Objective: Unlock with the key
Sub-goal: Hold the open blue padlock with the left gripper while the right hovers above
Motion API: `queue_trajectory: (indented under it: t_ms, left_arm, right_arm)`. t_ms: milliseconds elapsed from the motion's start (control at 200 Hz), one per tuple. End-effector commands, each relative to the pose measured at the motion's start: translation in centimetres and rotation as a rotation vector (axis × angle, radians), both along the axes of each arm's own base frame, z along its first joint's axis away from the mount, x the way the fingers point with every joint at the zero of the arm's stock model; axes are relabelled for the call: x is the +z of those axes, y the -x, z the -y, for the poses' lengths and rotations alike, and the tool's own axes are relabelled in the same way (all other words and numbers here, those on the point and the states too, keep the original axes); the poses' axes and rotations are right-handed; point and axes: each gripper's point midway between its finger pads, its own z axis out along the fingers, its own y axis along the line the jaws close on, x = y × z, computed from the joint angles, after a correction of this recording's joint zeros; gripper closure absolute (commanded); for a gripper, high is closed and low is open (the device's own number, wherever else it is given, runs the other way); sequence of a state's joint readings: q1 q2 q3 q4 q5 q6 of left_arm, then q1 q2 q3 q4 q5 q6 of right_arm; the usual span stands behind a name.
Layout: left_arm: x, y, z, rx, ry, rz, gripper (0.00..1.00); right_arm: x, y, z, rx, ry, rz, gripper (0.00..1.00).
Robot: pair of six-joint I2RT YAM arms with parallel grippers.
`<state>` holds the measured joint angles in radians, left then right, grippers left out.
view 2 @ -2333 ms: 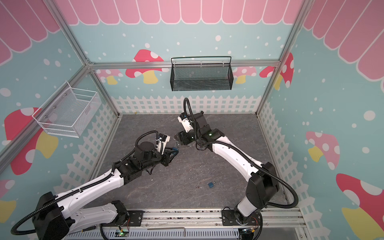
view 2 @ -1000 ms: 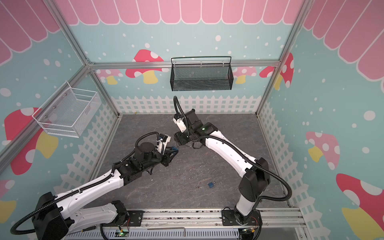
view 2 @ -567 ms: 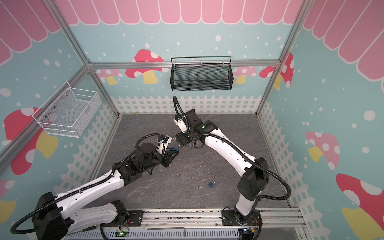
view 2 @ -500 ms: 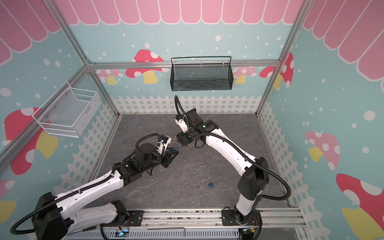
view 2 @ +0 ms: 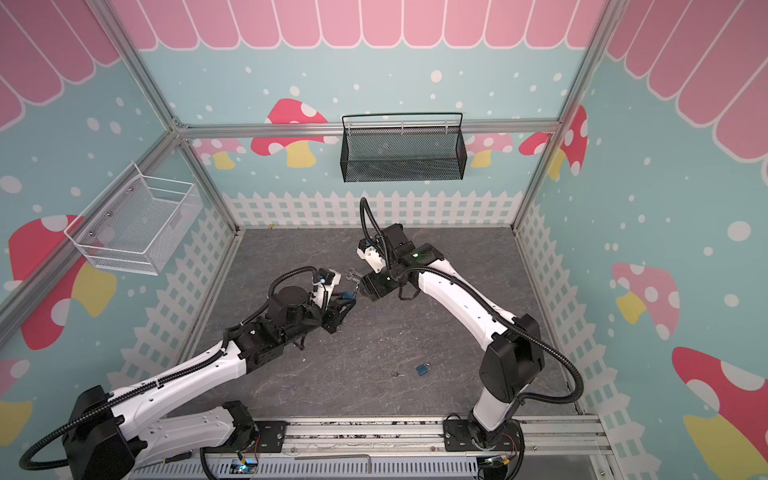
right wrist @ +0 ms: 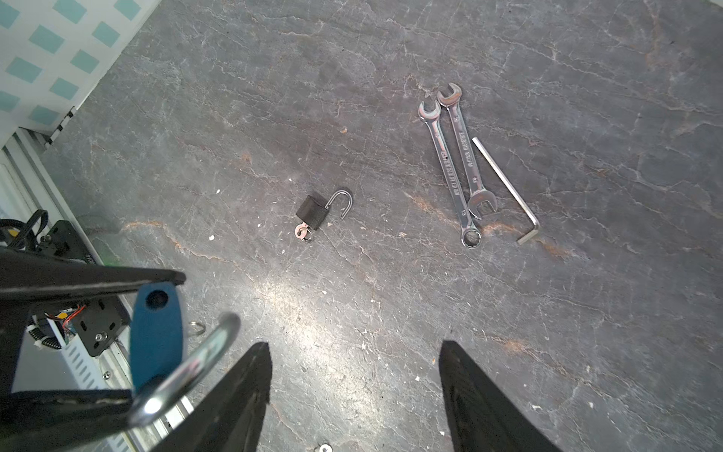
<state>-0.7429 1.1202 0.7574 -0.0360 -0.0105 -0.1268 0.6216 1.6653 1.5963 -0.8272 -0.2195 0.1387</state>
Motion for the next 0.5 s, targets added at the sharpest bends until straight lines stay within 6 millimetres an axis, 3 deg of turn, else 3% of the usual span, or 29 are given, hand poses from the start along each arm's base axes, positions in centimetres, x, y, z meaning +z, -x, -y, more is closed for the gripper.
queue_trajectory:
  t_ms: [0,115,205,370,495]
  left_arm:
    - [1.3,-0.2,0.5,-0.022,0.014,0.049,1.00]
    - [1.1,-0.2,0.7,-0.031,0.007,0.040,1.00]
    - [1.2,-0.2,1.2,-0.052,0.014,0.037,1.00]
    - [1.7,-0.2,1.6,-0.067,0.031,0.040,1.00]
    - [2.0,-0.2,1.7,-0.071,0.035,0.041,1.00]
  right_arm:
    - [2.6,-0.5,2.0,-0.050,0.000,0.077,0.29]
    - [5.6,-0.3,1.0,-0.039,-0.098,0.118,0.29]
    - [6.4,0.1,-0.1,-0.004,-0.155,0.114,0.29]
    - [4.9,-0.4,-1.5,0.025,-0.150,0.070,0.29]
    - [3.1,-0.9,-1.3,0.010,-0.104,0.046,0.28]
